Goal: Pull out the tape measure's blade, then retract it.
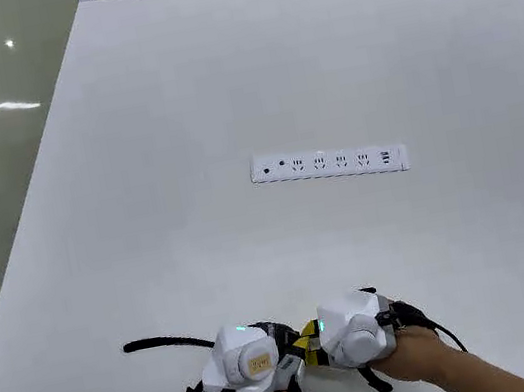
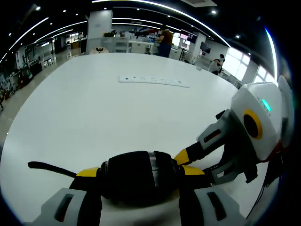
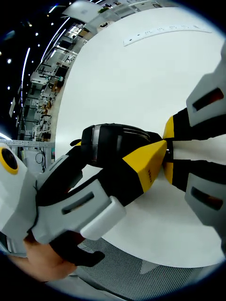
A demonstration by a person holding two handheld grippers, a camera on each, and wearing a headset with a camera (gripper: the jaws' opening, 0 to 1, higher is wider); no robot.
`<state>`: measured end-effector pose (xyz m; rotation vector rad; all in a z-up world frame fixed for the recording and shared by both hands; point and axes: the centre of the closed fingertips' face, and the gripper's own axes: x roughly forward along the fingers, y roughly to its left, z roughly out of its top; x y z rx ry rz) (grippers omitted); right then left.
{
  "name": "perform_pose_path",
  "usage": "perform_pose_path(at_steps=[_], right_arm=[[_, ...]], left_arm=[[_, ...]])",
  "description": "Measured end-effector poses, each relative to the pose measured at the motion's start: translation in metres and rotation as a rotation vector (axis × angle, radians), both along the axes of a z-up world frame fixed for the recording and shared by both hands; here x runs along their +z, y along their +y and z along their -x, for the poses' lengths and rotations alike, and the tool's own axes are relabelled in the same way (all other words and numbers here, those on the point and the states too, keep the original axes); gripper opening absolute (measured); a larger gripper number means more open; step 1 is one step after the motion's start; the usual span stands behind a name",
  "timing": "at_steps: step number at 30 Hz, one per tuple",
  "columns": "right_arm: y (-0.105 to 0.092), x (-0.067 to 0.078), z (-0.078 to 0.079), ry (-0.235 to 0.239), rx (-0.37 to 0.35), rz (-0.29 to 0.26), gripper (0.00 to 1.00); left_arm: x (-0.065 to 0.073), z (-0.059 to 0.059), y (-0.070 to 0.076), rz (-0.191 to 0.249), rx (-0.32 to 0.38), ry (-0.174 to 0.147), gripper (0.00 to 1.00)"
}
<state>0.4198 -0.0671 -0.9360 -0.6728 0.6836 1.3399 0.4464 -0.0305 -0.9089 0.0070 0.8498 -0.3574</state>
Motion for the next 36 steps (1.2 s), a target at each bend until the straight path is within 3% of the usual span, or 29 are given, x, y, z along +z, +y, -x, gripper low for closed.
perform_pose_path(at_steps=[23,36], right_arm=[[0.0007,-0.0004,-0.0004,-0.011,-0.018,0.008,0.16],[-0.0003,0.0031,-0.0019,-0.003,-0.088,-0.02,0.23]], left_arm=[[-0.0023,0.0024,0.0001,-0.008,-0.028,-0.008,0.65],[0.0042,0.0003,-0.0006,-0.016,-0.041,-0.033,0.7]])
